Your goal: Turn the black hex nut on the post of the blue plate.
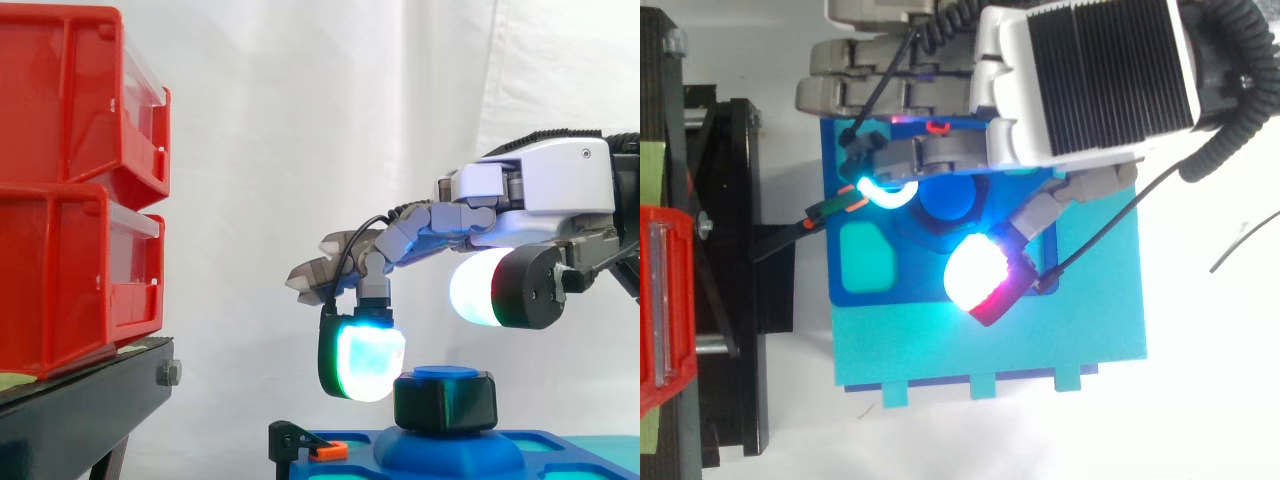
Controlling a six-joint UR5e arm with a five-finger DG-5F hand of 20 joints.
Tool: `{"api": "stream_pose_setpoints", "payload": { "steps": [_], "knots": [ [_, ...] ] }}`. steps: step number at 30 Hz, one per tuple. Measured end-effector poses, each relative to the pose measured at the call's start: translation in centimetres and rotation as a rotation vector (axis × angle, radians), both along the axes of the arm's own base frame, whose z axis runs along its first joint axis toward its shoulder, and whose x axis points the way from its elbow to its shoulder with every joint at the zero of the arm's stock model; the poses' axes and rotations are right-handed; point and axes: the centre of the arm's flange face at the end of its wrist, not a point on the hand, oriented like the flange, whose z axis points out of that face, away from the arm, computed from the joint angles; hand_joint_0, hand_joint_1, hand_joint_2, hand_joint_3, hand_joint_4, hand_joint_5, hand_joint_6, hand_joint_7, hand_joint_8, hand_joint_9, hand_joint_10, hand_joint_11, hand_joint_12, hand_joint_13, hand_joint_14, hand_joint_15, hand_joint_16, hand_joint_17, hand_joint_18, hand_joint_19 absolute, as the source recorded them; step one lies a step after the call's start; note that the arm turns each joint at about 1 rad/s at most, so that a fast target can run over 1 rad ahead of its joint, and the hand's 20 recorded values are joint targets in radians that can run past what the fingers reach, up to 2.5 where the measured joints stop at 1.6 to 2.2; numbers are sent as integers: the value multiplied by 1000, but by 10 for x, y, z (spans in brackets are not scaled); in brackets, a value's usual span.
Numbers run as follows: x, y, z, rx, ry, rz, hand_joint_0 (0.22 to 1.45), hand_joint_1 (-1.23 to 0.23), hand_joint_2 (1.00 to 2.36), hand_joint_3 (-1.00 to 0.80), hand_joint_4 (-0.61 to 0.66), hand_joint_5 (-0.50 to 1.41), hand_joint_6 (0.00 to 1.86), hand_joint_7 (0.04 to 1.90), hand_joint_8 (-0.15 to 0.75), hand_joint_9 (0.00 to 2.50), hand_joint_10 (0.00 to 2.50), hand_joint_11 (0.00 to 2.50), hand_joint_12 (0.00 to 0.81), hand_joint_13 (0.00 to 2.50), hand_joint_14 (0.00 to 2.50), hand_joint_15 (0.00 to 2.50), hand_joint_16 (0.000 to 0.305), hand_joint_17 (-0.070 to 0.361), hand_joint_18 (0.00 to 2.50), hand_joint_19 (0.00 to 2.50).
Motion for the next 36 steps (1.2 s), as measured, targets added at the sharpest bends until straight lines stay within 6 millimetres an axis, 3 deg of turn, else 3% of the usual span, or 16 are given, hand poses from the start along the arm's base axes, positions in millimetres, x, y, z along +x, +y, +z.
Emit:
{"api": "stream_pose_setpoints", "payload": {
  "steps": [20,36],
  "knots": [
    [-14,-46,1,-20,-5,15,463,-270,1000,-500,246,-258,842,816,232,221,0,0,351,328,1,59,51,114,72,2],
    [-2,-18,23,-12,18,7,461,-267,1000,-500,224,-224,645,991,234,213,0,0,356,324,1,65,52,116,72,9]
  ]
}}
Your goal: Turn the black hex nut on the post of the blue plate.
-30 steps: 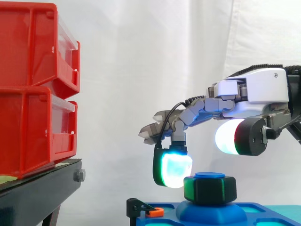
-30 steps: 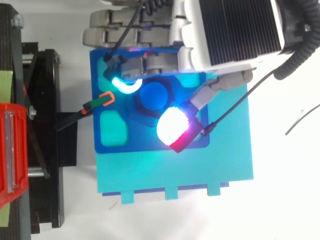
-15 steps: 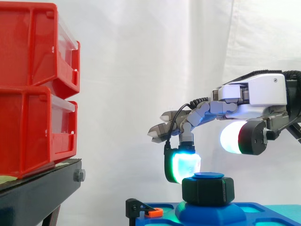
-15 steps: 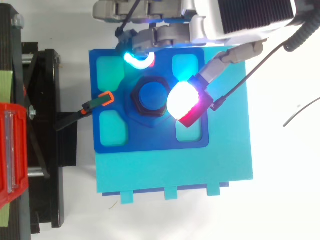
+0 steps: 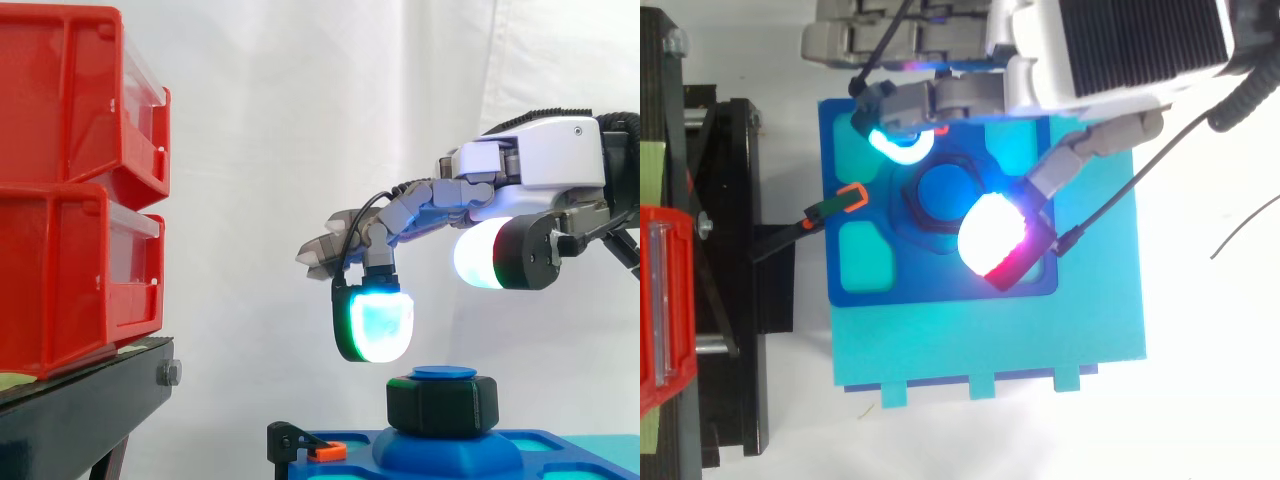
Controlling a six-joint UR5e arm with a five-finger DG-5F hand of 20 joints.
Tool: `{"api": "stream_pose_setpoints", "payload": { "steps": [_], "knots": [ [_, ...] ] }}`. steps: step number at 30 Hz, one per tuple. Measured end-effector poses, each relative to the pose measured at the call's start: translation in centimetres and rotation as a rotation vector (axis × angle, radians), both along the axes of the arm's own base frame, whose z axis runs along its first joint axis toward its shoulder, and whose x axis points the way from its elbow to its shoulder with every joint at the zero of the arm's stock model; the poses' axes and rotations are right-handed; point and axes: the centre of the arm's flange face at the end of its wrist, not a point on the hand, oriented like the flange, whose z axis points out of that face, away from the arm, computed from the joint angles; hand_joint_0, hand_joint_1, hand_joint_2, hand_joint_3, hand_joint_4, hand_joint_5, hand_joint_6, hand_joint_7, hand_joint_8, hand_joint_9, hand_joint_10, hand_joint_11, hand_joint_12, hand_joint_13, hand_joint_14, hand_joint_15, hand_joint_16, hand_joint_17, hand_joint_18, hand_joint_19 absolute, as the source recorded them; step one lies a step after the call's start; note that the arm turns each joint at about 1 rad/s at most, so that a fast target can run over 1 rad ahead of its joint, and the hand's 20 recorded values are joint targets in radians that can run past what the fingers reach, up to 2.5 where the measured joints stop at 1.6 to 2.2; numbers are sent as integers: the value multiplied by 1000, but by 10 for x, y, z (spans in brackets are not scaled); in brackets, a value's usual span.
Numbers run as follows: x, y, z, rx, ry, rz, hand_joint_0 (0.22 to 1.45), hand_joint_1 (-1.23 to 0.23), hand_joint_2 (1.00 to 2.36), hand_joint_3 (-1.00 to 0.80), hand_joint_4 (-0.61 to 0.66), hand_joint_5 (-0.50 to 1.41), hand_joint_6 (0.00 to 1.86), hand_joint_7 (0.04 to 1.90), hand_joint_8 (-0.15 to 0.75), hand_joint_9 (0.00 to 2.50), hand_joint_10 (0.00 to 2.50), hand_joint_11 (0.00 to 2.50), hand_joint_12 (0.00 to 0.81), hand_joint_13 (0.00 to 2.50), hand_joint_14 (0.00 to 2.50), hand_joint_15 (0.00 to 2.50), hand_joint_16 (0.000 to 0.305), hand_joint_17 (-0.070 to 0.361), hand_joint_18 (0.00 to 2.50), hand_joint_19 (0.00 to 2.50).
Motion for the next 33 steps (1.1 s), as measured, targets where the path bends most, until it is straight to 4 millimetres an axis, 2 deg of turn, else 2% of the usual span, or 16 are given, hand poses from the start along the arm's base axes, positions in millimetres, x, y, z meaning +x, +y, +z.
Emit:
{"api": "stream_pose_setpoints", "payload": {
  "steps": [12,33],
  "knots": [
    [7,33,-2,0,28,-21,460,-266,1000,-500,216,-223,641,1007,232,209,0,0,357,320,2,55,52,117,70,11],
    [11,57,-4,0,36,-24,460,-262,1000,-500,215,-212,595,1064,233,208,0,0,358,317,2,58,52,117,68,17]
  ]
}}
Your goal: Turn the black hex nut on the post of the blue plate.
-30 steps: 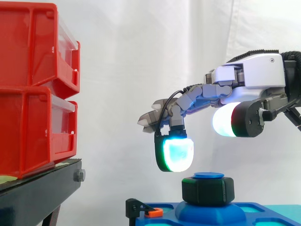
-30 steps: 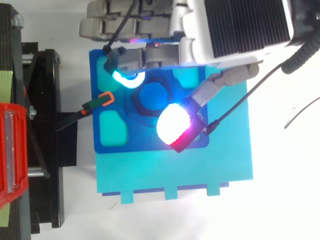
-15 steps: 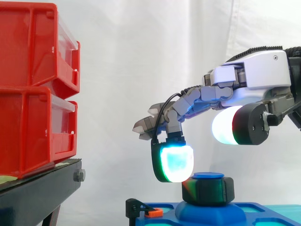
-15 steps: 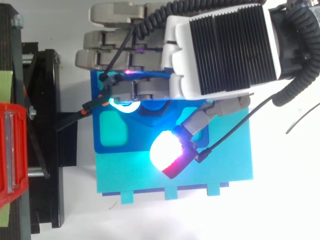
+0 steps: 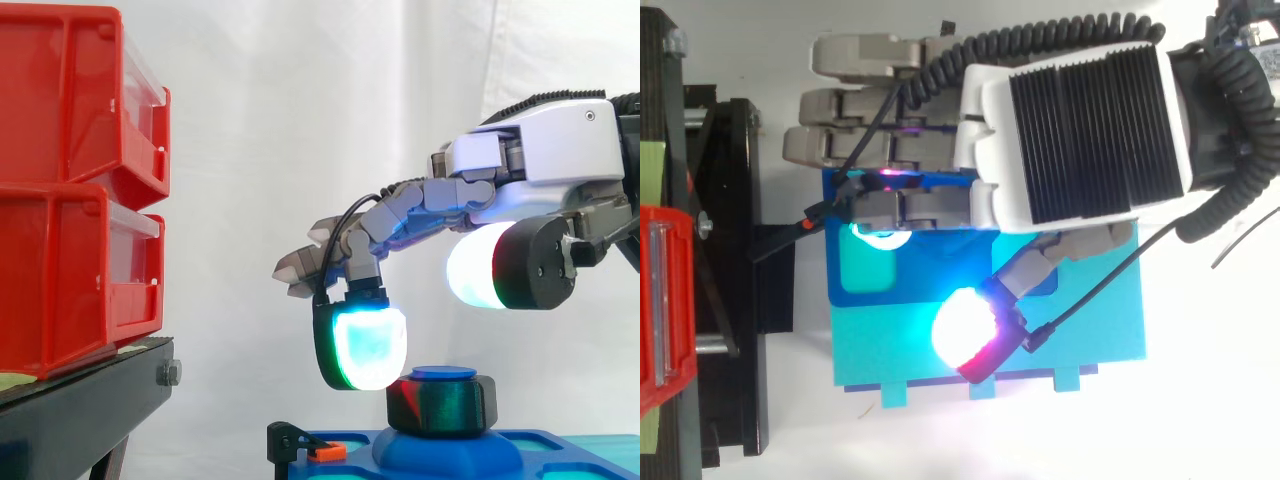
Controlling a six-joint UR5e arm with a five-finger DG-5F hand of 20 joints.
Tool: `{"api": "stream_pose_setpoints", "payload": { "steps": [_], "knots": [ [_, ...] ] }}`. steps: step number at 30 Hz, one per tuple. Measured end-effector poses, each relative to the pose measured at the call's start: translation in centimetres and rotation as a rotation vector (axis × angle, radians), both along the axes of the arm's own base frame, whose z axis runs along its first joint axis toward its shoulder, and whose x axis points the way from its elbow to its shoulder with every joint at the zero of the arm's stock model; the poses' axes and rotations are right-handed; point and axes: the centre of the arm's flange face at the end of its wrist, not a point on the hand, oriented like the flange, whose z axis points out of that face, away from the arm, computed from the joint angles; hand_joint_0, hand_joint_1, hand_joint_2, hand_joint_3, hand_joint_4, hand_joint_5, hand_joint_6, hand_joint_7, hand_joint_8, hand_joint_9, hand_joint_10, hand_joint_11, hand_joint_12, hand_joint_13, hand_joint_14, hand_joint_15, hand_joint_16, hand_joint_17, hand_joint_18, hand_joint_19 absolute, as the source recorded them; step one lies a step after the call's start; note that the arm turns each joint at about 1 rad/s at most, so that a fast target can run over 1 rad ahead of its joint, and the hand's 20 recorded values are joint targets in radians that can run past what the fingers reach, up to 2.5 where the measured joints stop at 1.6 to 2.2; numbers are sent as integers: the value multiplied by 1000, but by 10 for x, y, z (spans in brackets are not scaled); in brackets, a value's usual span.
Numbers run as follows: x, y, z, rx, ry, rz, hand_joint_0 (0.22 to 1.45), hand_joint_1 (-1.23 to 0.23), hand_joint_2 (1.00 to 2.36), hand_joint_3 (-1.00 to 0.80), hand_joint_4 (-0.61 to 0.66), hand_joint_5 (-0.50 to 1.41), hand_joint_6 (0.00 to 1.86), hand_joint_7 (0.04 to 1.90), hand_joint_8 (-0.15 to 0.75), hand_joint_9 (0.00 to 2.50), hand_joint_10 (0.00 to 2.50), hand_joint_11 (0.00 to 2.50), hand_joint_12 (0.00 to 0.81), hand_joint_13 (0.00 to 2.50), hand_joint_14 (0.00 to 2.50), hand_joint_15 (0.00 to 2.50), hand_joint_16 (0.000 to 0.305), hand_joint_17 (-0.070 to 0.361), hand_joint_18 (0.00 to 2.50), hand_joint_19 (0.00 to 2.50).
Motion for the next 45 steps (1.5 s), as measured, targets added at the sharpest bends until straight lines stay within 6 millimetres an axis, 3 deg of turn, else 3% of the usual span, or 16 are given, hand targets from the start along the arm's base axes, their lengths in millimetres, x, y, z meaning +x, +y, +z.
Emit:
{"api": "stream_pose_setpoints", "payload": {
  "steps": [26,45],
  "knots": [
    [-3,1,-9,-1,19,-7,463,-265,1000,-500,206,-218,636,1022,230,206,0,0,355,315,1,55,52,116,68,7],
    [-8,-21,-9,-2,18,-4,464,-267,1000,-500,210,-221,649,1000,232,207,0,0,356,319,1,57,51,116,69,7]
  ]
}}
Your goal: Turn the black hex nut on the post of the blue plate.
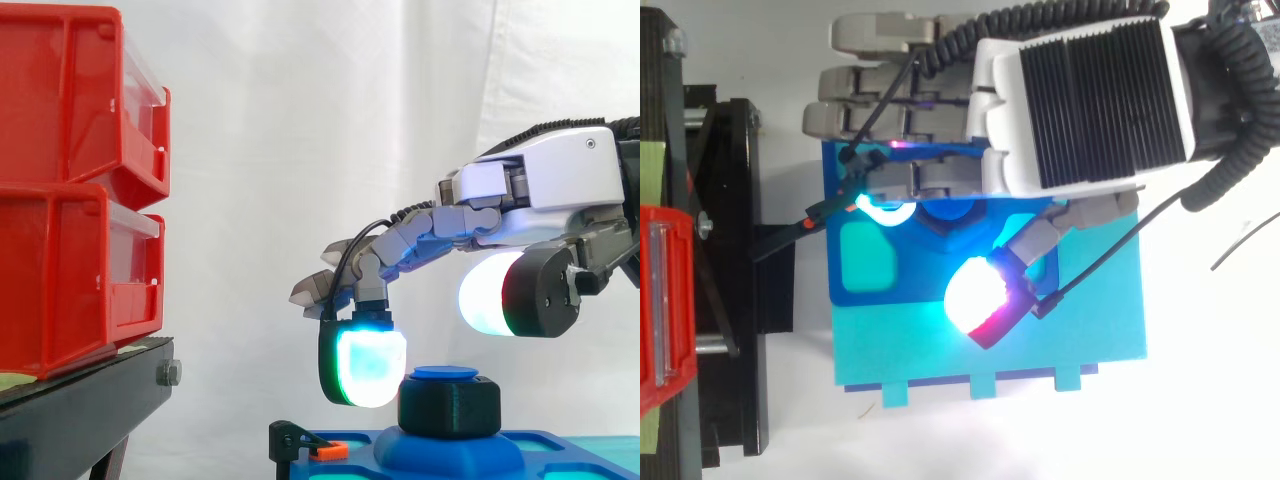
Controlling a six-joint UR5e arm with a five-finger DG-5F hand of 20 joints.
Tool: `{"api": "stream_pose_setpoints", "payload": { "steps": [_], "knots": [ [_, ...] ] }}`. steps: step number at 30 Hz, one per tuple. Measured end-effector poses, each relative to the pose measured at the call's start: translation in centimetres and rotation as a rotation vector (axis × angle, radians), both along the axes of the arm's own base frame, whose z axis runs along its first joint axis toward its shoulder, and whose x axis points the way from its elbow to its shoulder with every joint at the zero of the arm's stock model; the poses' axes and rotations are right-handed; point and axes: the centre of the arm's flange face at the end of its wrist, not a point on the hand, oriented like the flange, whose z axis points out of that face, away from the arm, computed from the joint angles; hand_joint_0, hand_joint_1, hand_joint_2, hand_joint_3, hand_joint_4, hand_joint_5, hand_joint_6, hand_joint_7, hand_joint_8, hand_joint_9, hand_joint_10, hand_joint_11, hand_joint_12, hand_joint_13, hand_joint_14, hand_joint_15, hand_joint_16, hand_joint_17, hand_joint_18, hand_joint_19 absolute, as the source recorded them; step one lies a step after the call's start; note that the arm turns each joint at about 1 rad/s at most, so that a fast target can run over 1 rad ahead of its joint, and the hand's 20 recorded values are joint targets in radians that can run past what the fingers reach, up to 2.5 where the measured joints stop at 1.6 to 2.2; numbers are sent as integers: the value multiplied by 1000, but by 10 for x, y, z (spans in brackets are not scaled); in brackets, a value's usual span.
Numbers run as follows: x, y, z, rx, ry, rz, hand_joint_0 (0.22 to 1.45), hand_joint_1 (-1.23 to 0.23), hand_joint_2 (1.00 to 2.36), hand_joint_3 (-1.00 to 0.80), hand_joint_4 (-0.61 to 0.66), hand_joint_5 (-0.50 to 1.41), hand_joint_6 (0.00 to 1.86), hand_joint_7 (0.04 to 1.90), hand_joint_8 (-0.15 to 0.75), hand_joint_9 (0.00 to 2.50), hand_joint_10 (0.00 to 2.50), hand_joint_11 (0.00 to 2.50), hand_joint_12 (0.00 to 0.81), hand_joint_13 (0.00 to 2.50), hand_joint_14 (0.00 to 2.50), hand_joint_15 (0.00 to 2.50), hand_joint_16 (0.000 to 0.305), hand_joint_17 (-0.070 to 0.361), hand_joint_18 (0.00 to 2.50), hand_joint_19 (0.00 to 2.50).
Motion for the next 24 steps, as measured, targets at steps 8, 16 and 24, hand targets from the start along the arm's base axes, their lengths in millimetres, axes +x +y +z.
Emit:
{"api": "stream_pose_setpoints", "payload": {
  "steps": [8,16,24],
  "knots": [
    [-3,-13,0,-3,-1,4,464,-271,1000,-500,210,-221,650,999,231,208,0,0,355,320,1,56,51,116,73,12],
    [-7,-28,0,-4,-3,11,464,-277,1000,-500,210,-221,650,1001,231,209,0,0,355,320,1,57,51,115,72,5],
    [-8,-32,1,-3,-11,15,464,-282,1000,-500,214,-221,645,1008,231,208,0,0,355,319,2,59,51,115,71,0]
  ]
}}
